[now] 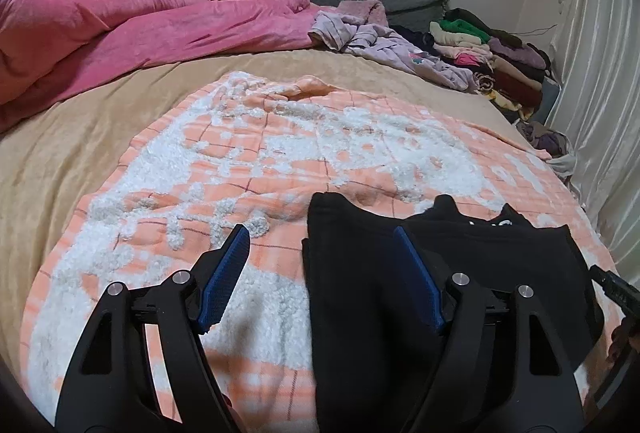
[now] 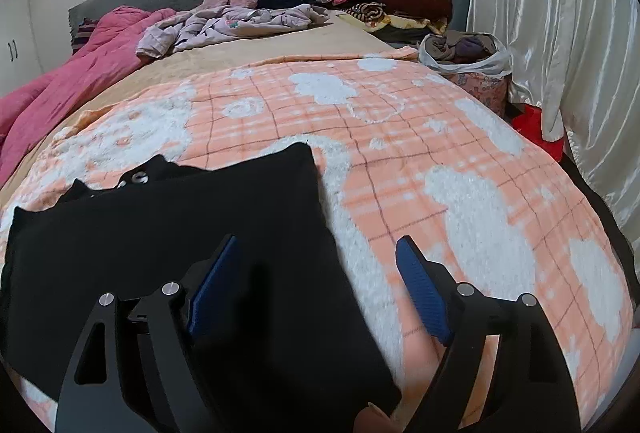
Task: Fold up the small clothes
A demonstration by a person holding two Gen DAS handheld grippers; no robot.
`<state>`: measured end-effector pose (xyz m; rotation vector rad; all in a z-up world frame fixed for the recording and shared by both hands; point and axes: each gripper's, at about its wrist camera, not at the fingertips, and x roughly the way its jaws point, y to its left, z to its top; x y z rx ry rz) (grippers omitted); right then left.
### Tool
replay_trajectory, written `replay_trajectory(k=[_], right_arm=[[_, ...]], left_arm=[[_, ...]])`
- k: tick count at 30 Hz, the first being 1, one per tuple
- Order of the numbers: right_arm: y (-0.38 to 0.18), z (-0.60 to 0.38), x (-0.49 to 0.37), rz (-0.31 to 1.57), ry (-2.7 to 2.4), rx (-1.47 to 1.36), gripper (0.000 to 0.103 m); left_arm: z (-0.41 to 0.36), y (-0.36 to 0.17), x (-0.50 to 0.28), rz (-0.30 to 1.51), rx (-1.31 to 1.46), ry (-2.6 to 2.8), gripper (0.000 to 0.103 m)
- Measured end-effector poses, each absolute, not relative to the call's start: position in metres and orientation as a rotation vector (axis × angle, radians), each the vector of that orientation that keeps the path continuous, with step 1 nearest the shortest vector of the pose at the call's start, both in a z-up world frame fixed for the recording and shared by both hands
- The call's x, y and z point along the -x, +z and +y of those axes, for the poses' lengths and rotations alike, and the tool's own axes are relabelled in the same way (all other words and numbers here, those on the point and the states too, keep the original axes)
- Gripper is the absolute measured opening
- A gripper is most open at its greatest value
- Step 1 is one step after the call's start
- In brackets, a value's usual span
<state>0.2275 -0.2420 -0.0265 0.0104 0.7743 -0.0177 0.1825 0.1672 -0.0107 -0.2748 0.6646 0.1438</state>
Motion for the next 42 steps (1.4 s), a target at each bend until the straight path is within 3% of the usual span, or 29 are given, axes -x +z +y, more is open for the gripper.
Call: replay_trajectory(k=[19,33,37,42], right_arm=[[-0.008,-0.251,-0.168,0.745,0.071,0.053,0.079],[-0.016,-0.285,-0.152,0.790,0.110,-0.080,0.079],[-0.023,-0.292,-0.154,0.820,0.118,-0.121,0.079],[-0.028,-0.300,-0.154,0.843,0.134,-0.154,0.079]], left_arm=[[0.118,-0.011,-0.120,0.709,0.246,0.116,0.066],[0.157,-0.032,-0.079,0.812,0.450,0.134,0.066],[0.158,-0.040,-0.075,0.844,0.508,0.096,0.055],[0.147,-0.049,-0.077,0.868,0.579,0.040,0.055]])
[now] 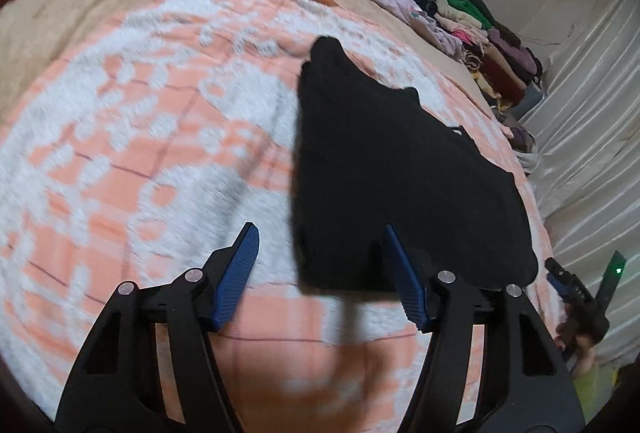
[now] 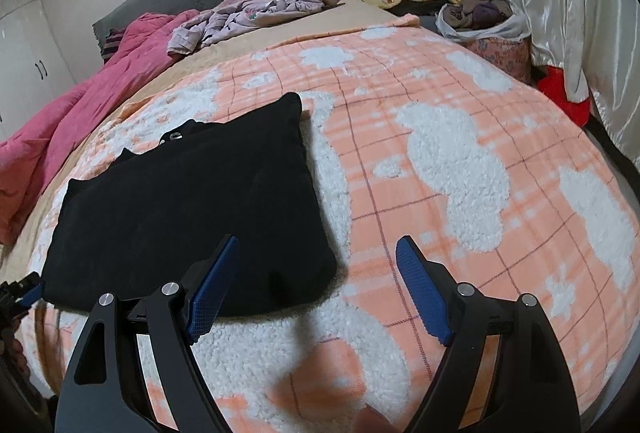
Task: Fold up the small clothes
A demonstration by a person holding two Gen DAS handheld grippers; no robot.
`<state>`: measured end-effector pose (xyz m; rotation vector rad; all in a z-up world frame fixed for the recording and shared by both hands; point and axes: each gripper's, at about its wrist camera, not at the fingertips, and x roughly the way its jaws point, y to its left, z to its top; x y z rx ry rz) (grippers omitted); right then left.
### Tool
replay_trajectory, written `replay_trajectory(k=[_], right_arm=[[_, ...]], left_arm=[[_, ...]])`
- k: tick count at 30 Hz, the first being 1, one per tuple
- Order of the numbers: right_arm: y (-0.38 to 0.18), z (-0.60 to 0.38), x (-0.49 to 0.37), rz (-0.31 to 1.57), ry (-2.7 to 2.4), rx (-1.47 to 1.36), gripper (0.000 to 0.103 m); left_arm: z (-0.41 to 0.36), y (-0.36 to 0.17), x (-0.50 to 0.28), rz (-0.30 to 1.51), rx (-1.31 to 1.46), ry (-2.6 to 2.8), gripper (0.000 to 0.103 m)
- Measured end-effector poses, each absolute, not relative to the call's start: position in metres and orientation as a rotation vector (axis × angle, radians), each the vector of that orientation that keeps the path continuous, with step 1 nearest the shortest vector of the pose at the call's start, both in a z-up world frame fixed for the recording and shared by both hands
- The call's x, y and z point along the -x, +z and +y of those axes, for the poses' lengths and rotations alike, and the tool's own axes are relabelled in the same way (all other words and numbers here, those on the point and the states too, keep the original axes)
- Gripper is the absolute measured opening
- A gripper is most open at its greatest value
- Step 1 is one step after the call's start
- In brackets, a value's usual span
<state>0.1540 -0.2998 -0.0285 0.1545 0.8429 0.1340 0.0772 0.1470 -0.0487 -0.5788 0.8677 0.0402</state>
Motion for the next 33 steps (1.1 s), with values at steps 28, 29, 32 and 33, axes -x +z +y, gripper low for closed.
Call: replay_trajectory(k=[28,29,32,33], right_arm=[[-0.059,-0.293,-0.163,0.869,0.163,-0.166,0.015],[-0.060,-0.294,-0.162,0.866,0.159,-0.175,0.015],[-0.063,-0.296,-0.164,0.865,0.151,-0.190,0.017],[-0.063,-0.297,-0.164,0.865,0.150,-0.195,0.018]], left_arm=[[0.128,-0.057,-0.092,0.881,0.510,0.086,0.013],[0.129,-0.058,-0.092,0.882,0.517,0.084,0.014],[0.130,-0.060,-0.091,0.882,0.522,0.086,0.017],[0.130,-0.061,-0.091,0.883,0.522,0.087,0.018]])
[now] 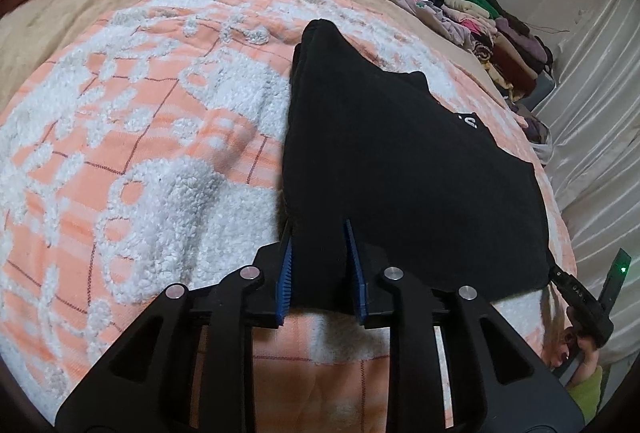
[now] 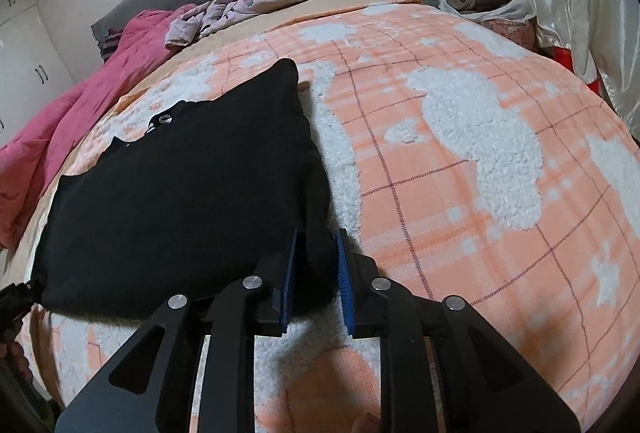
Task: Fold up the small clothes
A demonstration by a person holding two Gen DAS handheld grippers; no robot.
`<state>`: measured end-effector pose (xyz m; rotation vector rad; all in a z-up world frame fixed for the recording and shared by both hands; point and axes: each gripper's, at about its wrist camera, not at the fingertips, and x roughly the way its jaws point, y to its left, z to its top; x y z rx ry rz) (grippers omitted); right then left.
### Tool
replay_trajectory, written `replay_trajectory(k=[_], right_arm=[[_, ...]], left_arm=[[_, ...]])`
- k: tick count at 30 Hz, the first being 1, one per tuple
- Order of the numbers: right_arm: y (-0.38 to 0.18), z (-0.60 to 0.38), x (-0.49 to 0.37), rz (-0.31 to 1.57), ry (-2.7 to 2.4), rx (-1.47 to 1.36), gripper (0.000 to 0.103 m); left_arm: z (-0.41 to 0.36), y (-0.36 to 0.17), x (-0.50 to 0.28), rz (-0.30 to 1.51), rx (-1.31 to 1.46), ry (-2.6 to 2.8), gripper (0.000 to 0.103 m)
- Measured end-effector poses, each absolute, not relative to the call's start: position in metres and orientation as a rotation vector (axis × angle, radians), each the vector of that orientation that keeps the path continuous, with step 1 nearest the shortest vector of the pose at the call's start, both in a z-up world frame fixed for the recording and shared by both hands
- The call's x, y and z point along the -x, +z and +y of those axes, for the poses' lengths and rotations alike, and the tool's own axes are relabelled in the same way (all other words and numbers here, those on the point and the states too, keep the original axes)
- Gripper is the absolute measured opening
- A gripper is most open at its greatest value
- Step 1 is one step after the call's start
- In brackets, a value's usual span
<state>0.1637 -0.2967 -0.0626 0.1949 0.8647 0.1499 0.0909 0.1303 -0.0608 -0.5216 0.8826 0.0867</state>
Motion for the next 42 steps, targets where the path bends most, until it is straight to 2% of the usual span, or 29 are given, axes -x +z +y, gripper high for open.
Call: replay_trajectory(k=[2,4,5,10,16,21,24,32,42], right_arm=[[-0.061,-0.296,-0.164,0.866,0.144,-0.191,0.021],[-0.057,-0.295,-0.162,0.862,0.127,-0.191,0.033],[-0.055,-0.295,-0.162,0.860,0.105,-0.180,0.045],[-0.052,-0.301,-0.159,0.867,0.094,-0.185,0.048],[-0.051,-0.303,-0.157,0.875,0.075,-0.178,0.060],[-0.049,-0.306,-0.153,0.878,0.074,-0.182,0.064],[-0.047,-0.306,-0.149,0.878,0.079,-0.187,0.072],[-0.036,-0.306,-0.138,0.859,0.102,-0.197,0.084],[-0.021,-0.302,-0.128,0.819,0.116,-0.182,0.092]], left_arm=[[0.130,-0.062,-0.090,0.882,0.517,0.088,0.020],[0.130,-0.062,-0.089,0.884,0.517,0.093,0.022],[0.130,-0.062,-0.089,0.885,0.516,0.095,0.024],[0.130,-0.062,-0.086,0.899,0.505,0.100,0.028],[0.132,-0.061,-0.082,0.903,0.504,0.104,0.034],[0.131,-0.059,-0.079,0.910,0.493,0.104,0.036],[0.132,-0.058,-0.077,0.920,0.502,0.099,0.036],[0.131,-0.054,-0.071,0.919,0.486,0.105,0.036],[0.130,-0.044,-0.064,0.922,0.471,0.110,0.036]])
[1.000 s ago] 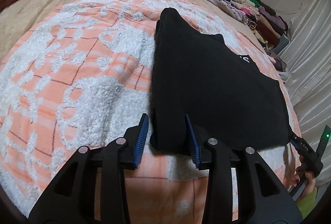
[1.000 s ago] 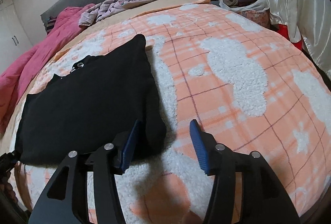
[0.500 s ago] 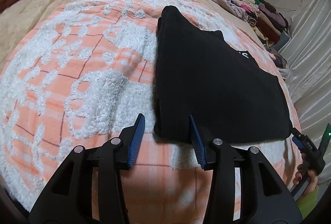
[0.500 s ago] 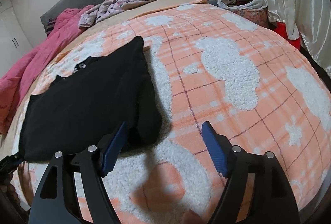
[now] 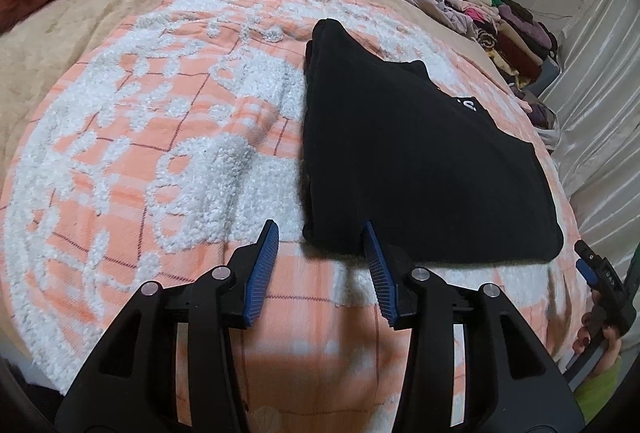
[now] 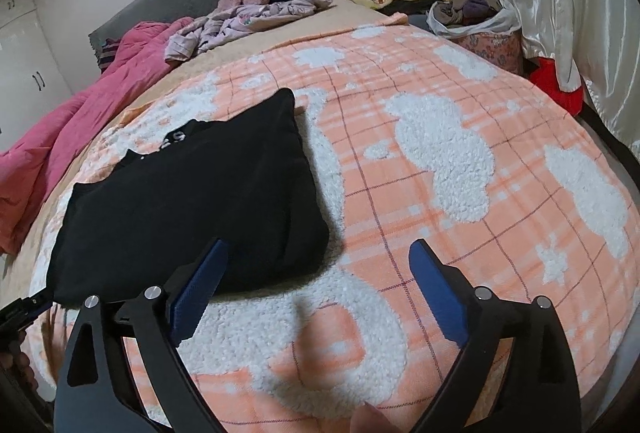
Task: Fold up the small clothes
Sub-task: 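Open the right tool and withdraw both tools from the folded shirt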
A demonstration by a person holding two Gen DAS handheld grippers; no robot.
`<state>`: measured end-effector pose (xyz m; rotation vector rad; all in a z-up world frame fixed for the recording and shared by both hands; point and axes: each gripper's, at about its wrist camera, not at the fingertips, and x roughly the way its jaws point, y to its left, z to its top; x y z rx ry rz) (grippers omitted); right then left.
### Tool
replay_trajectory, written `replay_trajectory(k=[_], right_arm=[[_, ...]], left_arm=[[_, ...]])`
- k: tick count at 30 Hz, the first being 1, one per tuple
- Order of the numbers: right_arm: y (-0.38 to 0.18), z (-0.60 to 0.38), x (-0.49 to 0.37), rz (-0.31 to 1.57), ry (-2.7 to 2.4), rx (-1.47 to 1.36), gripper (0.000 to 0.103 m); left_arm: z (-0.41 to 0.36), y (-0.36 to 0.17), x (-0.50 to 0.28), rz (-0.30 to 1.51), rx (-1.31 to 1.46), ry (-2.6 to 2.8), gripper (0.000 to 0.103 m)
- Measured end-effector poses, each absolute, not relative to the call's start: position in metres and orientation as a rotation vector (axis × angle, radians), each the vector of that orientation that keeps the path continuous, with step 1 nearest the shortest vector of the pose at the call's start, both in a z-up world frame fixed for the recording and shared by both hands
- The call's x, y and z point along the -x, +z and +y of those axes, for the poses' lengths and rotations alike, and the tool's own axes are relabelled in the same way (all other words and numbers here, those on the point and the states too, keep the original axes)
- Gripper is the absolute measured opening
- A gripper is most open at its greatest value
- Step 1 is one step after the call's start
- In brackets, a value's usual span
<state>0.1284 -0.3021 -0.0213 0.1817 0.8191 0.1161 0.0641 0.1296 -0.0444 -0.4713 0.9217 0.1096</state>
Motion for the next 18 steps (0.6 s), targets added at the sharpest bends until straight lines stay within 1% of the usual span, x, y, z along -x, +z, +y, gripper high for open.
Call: replay_trajectory(k=[2,4,7,9,13,18], right_arm=[[-0.018,-0.301,-0.126,0.812,0.123,-0.181,0.092],[-0.015,-0.298,-0.124,0.803,0.131,-0.177,0.094],[-0.009,-0.294,-0.121,0.790,0.144,-0.172,0.095],[-0.004,-0.290,-0.119,0.778,0.162,-0.167,0.096],[0.003,-0.283,-0.113,0.757,0.193,-0.162,0.098],[0.016,-0.270,-0.106,0.739,0.222,-0.119,0.098]], left_arm=[[0.130,-0.041,-0.062,0.918,0.462,0.113,0.036],[0.131,-0.037,-0.058,0.912,0.461,0.116,0.040],[0.131,-0.029,-0.053,0.897,0.447,0.122,0.046],[0.131,-0.023,-0.050,0.885,0.442,0.123,0.052],[0.129,-0.013,-0.045,0.866,0.424,0.135,0.056],[0.126,-0.001,-0.038,0.837,0.384,0.153,0.066]])
